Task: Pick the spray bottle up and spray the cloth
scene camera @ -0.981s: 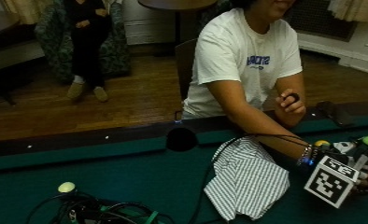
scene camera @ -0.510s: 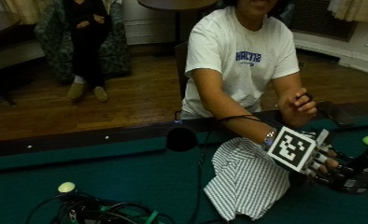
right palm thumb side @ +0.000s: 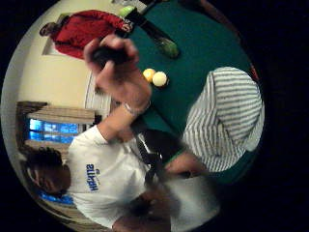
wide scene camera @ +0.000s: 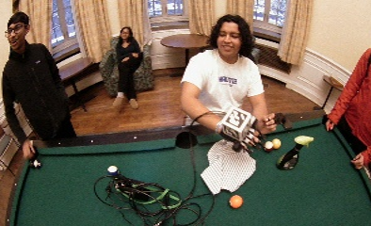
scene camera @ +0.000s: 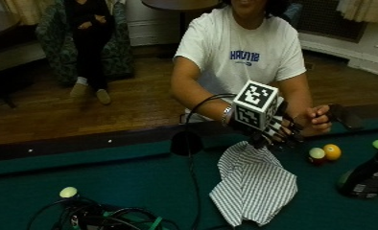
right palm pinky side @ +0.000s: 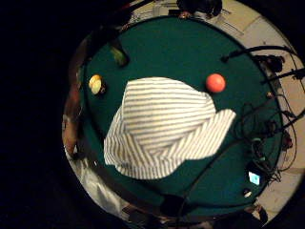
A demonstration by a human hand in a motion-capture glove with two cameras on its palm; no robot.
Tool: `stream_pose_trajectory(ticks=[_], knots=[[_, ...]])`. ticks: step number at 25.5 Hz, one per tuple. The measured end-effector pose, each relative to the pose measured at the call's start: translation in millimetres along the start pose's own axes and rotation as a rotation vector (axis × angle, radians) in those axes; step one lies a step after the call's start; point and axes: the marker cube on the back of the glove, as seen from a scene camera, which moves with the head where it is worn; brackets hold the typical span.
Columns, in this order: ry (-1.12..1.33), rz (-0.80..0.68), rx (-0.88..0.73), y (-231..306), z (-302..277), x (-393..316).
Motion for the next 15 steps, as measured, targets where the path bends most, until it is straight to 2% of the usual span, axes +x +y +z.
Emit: stream_pose_trajectory(ticks=[7, 15], knots=[[0.064, -0.099, -0.036, 54.1, -29.1, -24.3], [0.148, -0.152, -0.061, 75.1, -56.8, -48.5]])
